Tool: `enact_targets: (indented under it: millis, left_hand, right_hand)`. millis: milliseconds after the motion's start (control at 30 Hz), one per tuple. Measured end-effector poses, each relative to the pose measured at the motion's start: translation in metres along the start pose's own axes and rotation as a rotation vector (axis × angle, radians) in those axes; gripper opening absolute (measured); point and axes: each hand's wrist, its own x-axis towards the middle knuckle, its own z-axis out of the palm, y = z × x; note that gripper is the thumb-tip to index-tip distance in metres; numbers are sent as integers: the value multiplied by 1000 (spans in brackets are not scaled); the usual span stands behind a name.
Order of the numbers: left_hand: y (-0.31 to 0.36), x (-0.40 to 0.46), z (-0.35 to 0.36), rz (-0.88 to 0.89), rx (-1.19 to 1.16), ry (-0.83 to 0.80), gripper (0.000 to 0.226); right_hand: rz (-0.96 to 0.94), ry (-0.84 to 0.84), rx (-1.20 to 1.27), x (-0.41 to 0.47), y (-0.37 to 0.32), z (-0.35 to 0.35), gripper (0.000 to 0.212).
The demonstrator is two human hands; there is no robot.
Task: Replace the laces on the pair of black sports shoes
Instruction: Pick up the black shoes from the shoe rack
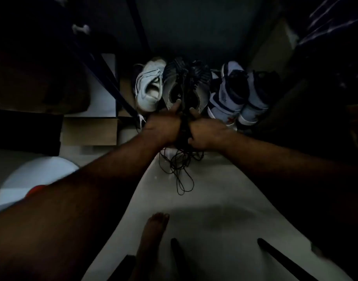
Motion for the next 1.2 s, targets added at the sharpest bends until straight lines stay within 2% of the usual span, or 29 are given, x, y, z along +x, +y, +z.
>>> enact_targets:
  millis: [133, 267, 433, 533, 600, 733, 867, 933, 1067, 1200]
  left_hand:
    - [-5, 22, 15, -71, -40, -34, 51]
    - [-3, 23, 24, -62, -68, 18, 45]
    - [1, 14, 0, -51, -150, 103, 35]
    - [6, 0, -28, -40, -149, 155, 36]
    - [11, -12, -43, -46, -114, 185, 34]
    - [29, -51, -67, -81, -182, 224, 33]
    - [58, -106, -98, -77, -274, 268, 37]
    - [77, -141, -116, -78, -296, 246, 38]
    - [121, -213, -152, 91, -275, 201, 41]
    - [171, -283, -198, 253, -277, 144, 45]
  right_hand:
    - [20, -96, -69, 39, 10, 6, 76]
    - [-25, -46, -40, 59, 13, 6, 55]
    - [-9, 67, 5, 51, 19, -17, 43]
    - [31, 122, 70, 34, 24, -39, 45]
    - [-12, 145, 100, 15, 26, -53, 34]
    - [-49, 233, 200, -43, 13, -71, 12]
    - [-36, 317, 335, -122, -14, -76, 27]
    - [40, 331, 421, -169, -27, -77, 33]
    - [148, 398, 544, -273, -54, -74, 41]
    - [280, 470, 658, -388, -86, -71, 38]
